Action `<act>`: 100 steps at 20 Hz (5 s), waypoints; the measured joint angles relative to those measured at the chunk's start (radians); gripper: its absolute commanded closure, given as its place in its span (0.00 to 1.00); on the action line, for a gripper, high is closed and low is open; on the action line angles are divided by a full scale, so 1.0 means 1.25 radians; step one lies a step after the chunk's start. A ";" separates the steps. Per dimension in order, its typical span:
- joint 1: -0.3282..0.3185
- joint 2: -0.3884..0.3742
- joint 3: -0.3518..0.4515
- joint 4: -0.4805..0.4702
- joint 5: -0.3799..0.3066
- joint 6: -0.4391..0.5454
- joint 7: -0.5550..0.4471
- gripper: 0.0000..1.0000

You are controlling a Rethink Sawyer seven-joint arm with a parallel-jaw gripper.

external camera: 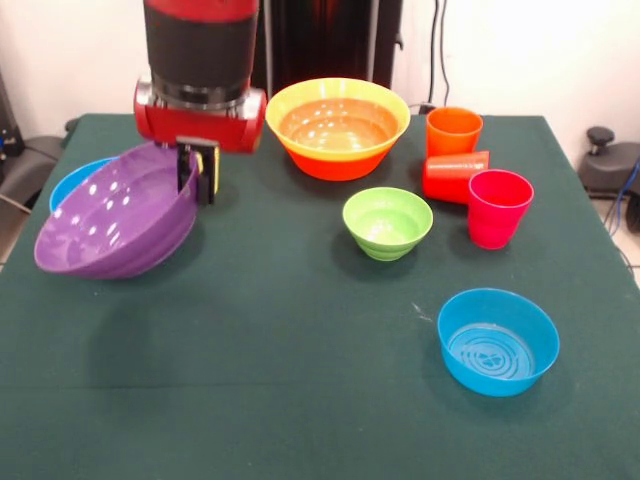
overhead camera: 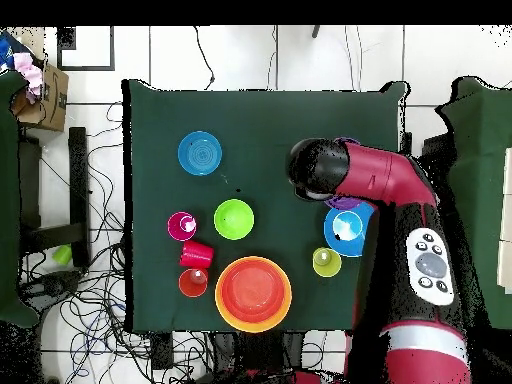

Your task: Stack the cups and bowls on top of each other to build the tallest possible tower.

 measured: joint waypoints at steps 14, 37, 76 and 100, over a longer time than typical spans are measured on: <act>0.074 -0.087 -0.065 0.130 0.093 0.000 0.083 1.00; 0.168 -0.126 -0.134 0.323 0.144 -0.024 0.268 1.00; 0.181 -0.116 -0.194 0.390 0.168 -0.131 0.395 1.00; 0.267 -0.118 -0.194 0.466 0.168 -0.234 0.395 1.00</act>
